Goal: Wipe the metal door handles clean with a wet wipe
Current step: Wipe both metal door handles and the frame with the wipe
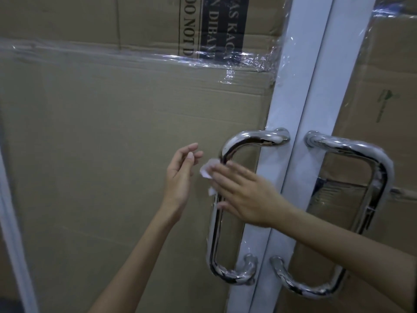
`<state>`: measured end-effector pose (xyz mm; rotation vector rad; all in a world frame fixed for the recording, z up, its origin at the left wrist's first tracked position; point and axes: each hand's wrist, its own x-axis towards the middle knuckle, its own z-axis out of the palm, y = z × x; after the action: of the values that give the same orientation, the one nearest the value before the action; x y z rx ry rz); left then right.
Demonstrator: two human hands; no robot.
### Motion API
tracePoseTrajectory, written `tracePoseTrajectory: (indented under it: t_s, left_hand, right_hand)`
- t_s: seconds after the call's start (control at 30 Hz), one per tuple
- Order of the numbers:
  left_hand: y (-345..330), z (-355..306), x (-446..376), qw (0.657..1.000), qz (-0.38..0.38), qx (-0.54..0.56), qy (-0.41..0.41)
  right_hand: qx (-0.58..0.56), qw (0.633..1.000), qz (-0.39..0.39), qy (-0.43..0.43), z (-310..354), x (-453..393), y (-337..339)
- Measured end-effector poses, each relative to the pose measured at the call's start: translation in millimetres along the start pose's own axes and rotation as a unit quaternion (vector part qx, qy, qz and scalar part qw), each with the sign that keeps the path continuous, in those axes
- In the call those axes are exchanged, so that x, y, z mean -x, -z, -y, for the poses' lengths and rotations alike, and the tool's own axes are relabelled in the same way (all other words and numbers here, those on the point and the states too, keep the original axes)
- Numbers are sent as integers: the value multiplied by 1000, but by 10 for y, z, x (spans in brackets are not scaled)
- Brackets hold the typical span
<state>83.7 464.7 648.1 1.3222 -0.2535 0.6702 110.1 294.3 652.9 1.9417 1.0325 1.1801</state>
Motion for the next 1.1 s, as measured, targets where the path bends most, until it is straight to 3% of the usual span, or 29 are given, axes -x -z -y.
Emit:
tracePoseTrajectory:
  t_s: [0.1,0.23,0.4,0.47,0.57,0.73,0.83,0.9,1.1]
  left_hand:
    - [50,-41,-15,1000,-7,-5,-1]
    - [129,-40,-18,1000,-25,-4,8]
    - [215,-79,-4,1000,-20,-6,8]
    - [251,-90,15,1000,-17,-8,-4]
    - [165,-82,46,1000,9,-17,-13]
    - [-147,-144,73,997,73,-3,12]
    - [-188,-159,12,996,64,28,57]
    - [-222,-165,-12,995,47,46,76]
    - [-431,-234,20,995,0,87,38]
  right_hand:
    - [30,999,0,35,-235,-77,88]
    - [55,995,-24,-85,-485,-340,135]
    - [31,999,30,-33,-208,-212,77]
    - [42,994,2,-97,-306,-134,111]
    - [-31,959,-32,-280,-266,-147,169]
    - [-39,961,-40,-272,-159,-202,154]
    - [-108,906,-79,-401,-433,-132,196]
    - [-150,879,-90,-443,-427,-99,209]
    - [-152,921,-74,-350,-297,-29,262]
